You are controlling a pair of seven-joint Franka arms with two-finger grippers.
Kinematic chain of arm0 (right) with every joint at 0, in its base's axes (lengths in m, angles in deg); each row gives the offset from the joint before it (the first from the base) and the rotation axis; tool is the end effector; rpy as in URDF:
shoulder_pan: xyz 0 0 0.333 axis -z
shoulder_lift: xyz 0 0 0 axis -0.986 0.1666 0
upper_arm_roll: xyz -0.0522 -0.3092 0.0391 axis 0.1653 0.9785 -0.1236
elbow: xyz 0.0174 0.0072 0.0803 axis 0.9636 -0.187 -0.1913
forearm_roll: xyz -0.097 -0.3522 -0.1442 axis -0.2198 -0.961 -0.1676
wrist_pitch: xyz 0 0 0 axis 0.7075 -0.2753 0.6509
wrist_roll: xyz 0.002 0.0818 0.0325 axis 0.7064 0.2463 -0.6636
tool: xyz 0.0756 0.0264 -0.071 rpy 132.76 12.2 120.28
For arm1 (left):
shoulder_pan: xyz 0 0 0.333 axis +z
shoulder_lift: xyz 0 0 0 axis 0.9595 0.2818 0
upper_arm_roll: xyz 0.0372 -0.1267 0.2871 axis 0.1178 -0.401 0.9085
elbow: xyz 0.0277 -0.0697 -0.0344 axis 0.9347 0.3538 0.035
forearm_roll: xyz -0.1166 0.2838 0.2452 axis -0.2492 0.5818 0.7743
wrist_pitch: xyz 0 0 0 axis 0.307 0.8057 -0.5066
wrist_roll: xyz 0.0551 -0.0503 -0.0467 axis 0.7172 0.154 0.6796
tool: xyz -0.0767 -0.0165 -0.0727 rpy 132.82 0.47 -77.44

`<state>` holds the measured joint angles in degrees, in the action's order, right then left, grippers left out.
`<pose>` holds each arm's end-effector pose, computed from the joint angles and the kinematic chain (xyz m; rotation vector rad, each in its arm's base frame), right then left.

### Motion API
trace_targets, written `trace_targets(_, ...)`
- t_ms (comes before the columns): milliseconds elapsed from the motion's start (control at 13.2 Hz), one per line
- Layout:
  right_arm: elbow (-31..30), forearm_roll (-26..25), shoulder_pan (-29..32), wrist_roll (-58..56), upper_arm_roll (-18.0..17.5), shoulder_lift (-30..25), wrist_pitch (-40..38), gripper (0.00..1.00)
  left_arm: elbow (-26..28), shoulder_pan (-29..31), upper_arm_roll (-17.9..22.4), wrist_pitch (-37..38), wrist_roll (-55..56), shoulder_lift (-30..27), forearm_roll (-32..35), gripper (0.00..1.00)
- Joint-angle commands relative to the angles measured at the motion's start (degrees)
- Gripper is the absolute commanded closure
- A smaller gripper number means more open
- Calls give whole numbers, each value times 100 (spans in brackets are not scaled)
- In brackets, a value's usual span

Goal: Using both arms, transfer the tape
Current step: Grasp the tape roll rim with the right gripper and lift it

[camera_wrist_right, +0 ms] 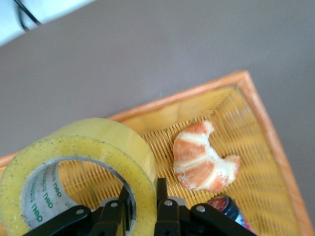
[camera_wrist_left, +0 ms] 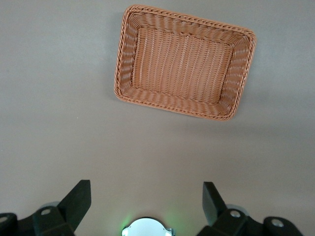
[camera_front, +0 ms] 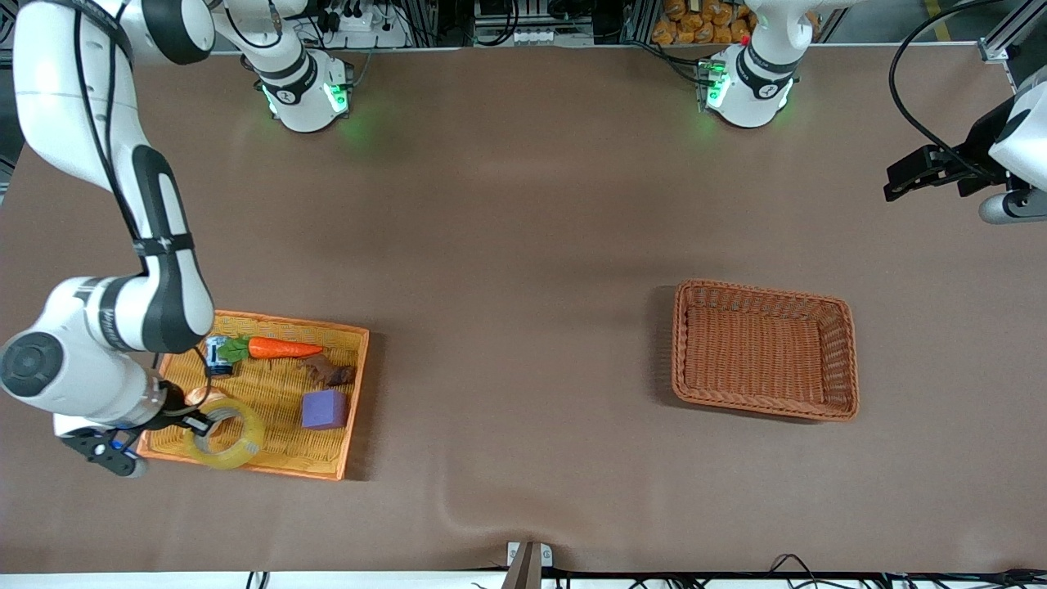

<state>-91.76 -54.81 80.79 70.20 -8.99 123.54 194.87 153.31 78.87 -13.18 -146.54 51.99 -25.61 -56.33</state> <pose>0.7488 -0.0281 0.3322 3.0240 -0.6729 0.1732 0.5347 -0.0299 0.6266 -3.1246 -0.0867 0.1658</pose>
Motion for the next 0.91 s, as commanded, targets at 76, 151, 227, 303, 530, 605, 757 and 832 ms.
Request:
trace_targets(76,435,-51,94,-474,-90,-531,-1232,100,1,-14,-6,64,-68,-5,-142,0)
trace_targets(151,682,-16,85,-510,-133,-540,-1715,100,1,-22,-6,64,-59,21,-142,0)
trace_targets(227,850,2,33,-536,-151,-548,-2103,100,1,-22,-6,55,-50,21,-150,0)
trace_targets(303,921,11,-55,-528,-186,-549,-2368,100,1,-22,-6,46,-50,30,-151,0)
trace_targets(530,966,80,-529,-388,-502,-557,-2651,100,-8,-22,-6,20,-50,74,-150,0)
trace_targets(605,957,386,-635,-161,-564,-557,-2652,100,-8,-22,-14,11,-50,74,-151,0)
trace_targets(757,939,1098,-793,445,-626,-540,-2660,100,-25,-22,-14,-6,-50,117,-150,0)
trace_targets(832,913,1153,-1047,761,-626,-540,-2669,100,-26,-22,-6,-41,-50,135,-151,0)
